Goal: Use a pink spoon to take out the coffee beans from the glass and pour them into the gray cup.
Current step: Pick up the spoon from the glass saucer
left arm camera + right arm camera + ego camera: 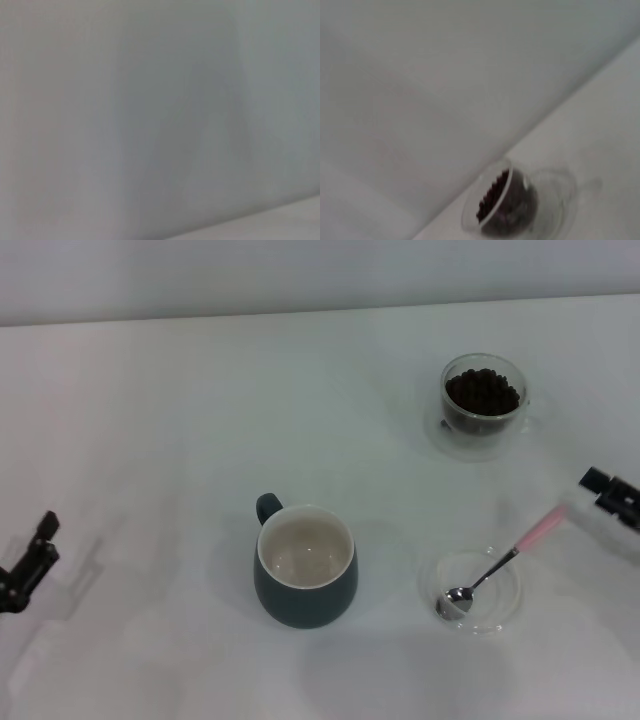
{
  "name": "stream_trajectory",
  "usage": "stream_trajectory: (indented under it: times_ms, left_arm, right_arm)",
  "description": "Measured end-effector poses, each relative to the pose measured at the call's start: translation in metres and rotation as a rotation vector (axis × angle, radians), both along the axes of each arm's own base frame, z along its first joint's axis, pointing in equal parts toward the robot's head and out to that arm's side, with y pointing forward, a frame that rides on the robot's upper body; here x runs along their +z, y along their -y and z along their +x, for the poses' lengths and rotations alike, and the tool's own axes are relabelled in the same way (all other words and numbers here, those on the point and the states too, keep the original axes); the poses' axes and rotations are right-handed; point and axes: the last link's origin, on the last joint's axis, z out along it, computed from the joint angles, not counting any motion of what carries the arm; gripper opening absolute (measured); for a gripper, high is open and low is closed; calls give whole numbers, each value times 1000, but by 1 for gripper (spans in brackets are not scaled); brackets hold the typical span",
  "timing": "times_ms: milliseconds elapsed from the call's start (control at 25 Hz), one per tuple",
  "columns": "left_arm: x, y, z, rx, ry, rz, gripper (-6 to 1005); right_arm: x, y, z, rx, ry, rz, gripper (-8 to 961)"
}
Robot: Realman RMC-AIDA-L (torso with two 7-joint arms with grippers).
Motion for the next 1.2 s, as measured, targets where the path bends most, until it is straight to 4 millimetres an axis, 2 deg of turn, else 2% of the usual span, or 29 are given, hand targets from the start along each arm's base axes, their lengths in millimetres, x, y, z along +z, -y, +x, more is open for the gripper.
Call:
stream_trajectory:
  times_ms: [200, 480, 1200]
  left_arm:
    - [9, -2, 2, -6, 28, 59, 775]
    - [16, -8, 4, -13, 36, 119, 774]
    - [16, -18, 6, -24, 0, 122, 775]
  right_arm:
    - [-14, 1, -5, -17, -64, -73, 826]
    - [-29, 0, -14, -19, -112, -90, 823]
    - [-36, 1, -22, 12, -129, -74, 813]
